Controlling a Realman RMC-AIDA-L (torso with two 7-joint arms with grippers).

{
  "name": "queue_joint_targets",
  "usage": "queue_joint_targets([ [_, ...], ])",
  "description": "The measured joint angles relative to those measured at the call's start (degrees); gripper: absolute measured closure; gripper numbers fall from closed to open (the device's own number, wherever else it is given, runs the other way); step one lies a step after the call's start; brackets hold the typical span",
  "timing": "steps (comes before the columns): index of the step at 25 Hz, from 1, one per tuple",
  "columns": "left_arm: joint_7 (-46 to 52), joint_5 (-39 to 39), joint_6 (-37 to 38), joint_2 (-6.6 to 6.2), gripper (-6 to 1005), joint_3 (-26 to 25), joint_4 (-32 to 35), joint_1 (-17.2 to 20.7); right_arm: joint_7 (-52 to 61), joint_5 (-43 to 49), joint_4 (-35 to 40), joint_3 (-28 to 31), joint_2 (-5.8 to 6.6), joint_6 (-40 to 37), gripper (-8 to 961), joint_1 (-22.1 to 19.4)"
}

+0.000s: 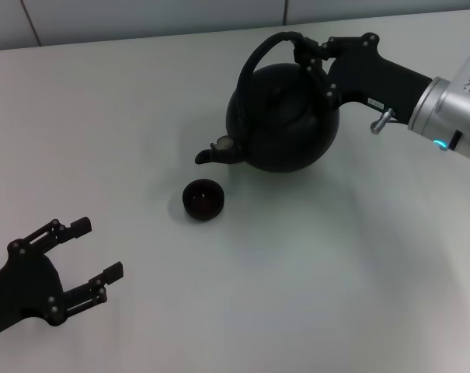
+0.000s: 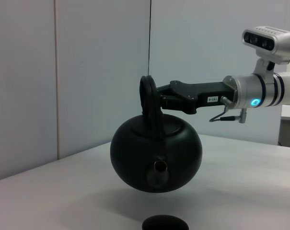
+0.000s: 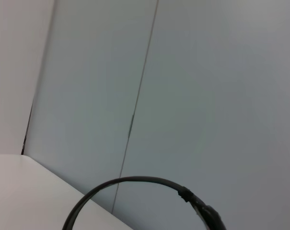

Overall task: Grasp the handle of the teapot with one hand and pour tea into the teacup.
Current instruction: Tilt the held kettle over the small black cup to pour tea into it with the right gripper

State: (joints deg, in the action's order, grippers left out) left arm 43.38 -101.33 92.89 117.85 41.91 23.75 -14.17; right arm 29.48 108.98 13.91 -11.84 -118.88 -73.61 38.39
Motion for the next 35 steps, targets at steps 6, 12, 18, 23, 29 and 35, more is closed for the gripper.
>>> queue_joint_targets([
  [6,0.0,0.0,0.0,0.00,198,-0.1,-0.1,0.0,-3.5,0.1,0.5,-0.4,-0.02,-0.6,850,0.5],
  [12,0.2,0.0,-0.2,0.00,198,-0.1,0.0,0.0,-4.6,-0.1,2.9,-3.3,-0.10,-0.8,848,0.8],
  [18,0.3,0.0,-0.3,0.00,198,-0.1,0.1,0.1,-5.1,-0.1,5.0,-5.7,-0.13,-0.7,845,1.5],
  [23,0.3,0.0,-0.1,0.00,198,-0.5,0.1,0.1,-6.0,-0.2,5.7,-8.0,-0.23,-0.4,843,1.8],
  [29,0.3,0.0,0.1,0.00,198,-0.7,0.0,0.1,-7.7,-0.2,5.9,-9.0,-0.30,-0.4,841,2.2],
  [35,0.3,0.0,0.1,0.00,198,-0.6,0.0,0.2,-9.4,-0.2,6.1,-9.1,-0.29,-0.5,838,2.5],
])
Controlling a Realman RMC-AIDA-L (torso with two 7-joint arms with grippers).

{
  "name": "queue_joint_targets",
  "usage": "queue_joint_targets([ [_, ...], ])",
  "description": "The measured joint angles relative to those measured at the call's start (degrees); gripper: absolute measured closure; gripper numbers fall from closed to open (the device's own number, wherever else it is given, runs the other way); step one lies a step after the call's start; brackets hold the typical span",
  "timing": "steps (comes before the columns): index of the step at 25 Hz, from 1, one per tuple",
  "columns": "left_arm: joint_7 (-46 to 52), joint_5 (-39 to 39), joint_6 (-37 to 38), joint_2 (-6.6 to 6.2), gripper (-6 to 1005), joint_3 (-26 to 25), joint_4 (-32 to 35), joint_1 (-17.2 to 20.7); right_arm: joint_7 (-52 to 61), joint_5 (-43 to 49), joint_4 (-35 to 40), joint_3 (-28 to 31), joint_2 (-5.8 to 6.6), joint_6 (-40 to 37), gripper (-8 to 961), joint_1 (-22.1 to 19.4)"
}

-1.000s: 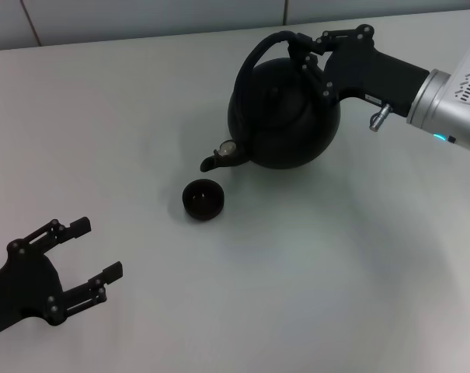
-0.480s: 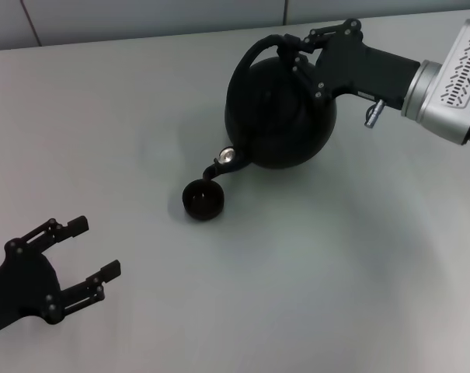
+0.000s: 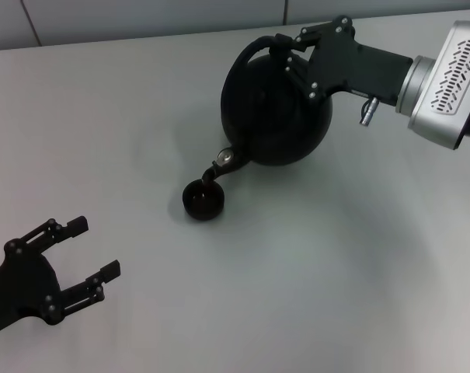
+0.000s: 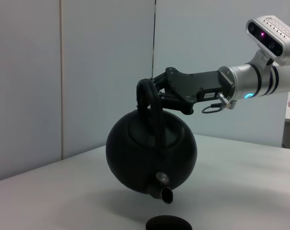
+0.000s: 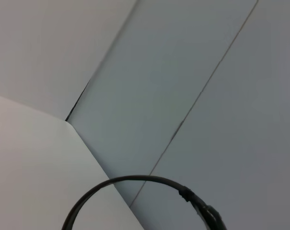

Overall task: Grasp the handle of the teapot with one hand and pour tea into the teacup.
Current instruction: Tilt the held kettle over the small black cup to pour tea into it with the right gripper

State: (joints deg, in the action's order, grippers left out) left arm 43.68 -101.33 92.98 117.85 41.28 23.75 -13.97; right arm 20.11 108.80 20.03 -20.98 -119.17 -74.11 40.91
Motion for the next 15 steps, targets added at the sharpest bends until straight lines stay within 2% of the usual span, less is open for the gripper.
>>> queue_joint_targets([
  [15,0.0,0.0,0.0,0.00,198,0.0,0.1,-0.1,-1.0,0.0,1.6,-2.1,-0.07,-0.2,832,0.4],
])
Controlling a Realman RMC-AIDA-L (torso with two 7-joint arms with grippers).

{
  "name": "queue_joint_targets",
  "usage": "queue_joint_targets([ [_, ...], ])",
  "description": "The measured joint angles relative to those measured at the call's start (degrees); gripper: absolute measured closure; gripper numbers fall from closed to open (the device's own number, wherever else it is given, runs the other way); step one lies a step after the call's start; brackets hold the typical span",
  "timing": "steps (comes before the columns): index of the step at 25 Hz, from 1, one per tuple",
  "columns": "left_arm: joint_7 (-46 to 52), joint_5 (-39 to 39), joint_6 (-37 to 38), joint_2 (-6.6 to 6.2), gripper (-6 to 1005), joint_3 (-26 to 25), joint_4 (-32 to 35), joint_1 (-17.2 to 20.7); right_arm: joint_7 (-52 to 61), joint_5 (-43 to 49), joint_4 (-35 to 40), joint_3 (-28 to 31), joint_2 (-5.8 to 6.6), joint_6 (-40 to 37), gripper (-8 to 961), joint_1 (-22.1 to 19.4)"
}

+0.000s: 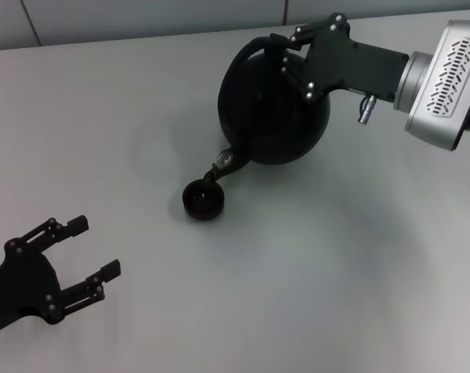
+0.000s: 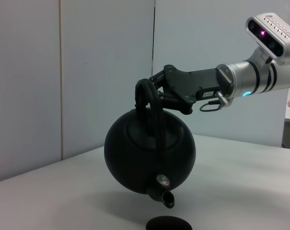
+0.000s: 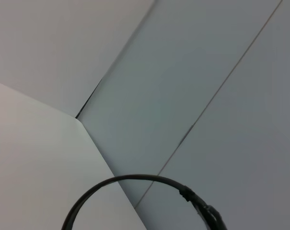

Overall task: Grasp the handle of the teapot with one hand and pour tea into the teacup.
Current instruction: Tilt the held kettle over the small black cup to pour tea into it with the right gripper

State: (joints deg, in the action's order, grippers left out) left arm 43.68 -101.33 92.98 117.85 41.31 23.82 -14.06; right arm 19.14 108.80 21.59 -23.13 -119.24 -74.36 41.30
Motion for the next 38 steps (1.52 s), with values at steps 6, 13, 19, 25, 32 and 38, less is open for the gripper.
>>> queue_joint_targets([
  [6,0.0,0.0,0.1,0.04,198,0.0,0.0,0.0,-0.4,0.0,0.4,-0.7,-0.09,0.1,830,0.2],
  [13,0.0,0.0,0.1,0.07,198,-0.1,-0.1,0.1,-2.4,0.0,0.4,-0.8,-0.18,0.0,827,0.7],
  [19,0.0,0.0,0.2,0.08,198,-0.2,-0.1,0.1,-3.1,0.0,0.3,-1.6,-0.19,0.1,825,0.9],
  [25,0.0,0.0,0.4,0.09,198,-0.3,-0.2,0.1,-2.4,-0.1,0.3,-1.6,-0.19,0.1,822,1.0],
  [32,0.1,0.1,0.6,0.09,198,-0.8,-0.3,0.1,5.8,-0.2,0.9,-1.6,-0.09,0.1,819,0.7],
  [38,0.1,0.1,0.8,0.08,198,-0.8,-0.2,0.1,19.6,-0.2,3.1,-1.6,0.15,0.2,817,-1.1],
])
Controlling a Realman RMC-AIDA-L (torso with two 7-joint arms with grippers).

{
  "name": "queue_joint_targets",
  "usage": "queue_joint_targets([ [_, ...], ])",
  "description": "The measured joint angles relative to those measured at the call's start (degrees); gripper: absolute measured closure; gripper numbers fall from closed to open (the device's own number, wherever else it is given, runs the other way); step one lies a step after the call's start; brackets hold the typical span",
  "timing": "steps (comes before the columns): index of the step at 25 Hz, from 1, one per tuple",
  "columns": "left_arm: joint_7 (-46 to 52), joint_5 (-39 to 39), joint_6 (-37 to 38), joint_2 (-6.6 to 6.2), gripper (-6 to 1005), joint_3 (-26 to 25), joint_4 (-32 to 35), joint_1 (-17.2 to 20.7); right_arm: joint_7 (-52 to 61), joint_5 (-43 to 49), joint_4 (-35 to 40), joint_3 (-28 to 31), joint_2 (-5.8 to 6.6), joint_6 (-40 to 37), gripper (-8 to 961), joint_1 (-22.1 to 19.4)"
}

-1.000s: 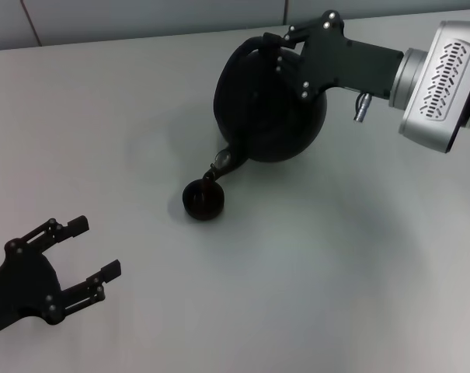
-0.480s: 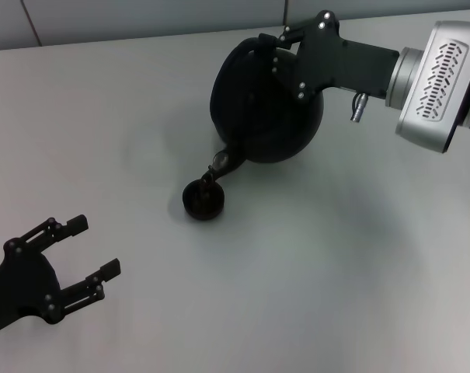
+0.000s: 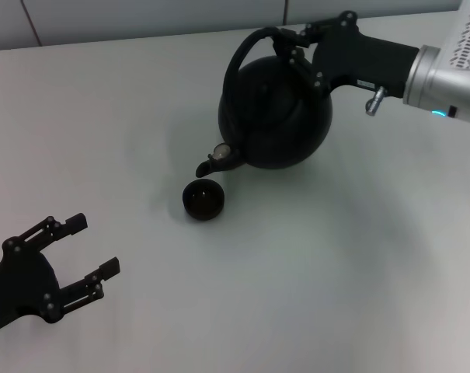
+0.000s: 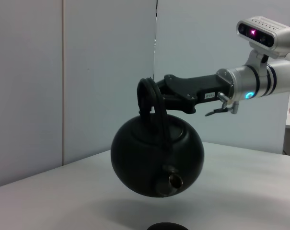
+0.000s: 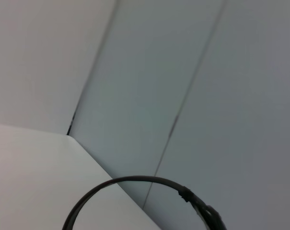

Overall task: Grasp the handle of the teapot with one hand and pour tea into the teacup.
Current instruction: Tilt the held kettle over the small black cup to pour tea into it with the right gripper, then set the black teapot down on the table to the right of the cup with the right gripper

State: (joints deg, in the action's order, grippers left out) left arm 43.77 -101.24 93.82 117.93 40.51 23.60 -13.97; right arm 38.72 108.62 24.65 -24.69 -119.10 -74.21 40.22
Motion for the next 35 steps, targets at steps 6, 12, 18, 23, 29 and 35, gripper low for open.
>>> queue_joint_targets([
  [6,0.0,0.0,0.2,0.00,198,0.0,0.1,0.0,7.0,0.0,0.1,0.5,0.04,0.0,814,-1.7],
  [12,0.0,0.0,0.3,0.00,198,0.0,0.2,0.0,12.9,-2.8,-0.8,1.5,0.11,0.2,812,-4.1],
  [18,0.0,0.0,0.5,0.00,198,0.0,0.2,-0.2,13.4,-5.4,-0.9,1.3,0.11,-0.1,810,-6.0],
  [23,0.0,0.0,0.6,0.00,198,0.0,0.2,-0.2,13.0,-6.3,-0.9,1.5,0.00,-0.1,808,-7.2],
  [29,-0.3,0.0,0.6,0.00,198,0.0,0.1,-0.2,11.0,-11.5,-0.6,1.7,0.09,0.8,805,-9.7],
  [35,-0.2,0.0,0.6,0.00,198,0.0,0.2,-0.4,10.4,-11.9,-0.6,1.3,0.16,0.9,803,-10.0],
])
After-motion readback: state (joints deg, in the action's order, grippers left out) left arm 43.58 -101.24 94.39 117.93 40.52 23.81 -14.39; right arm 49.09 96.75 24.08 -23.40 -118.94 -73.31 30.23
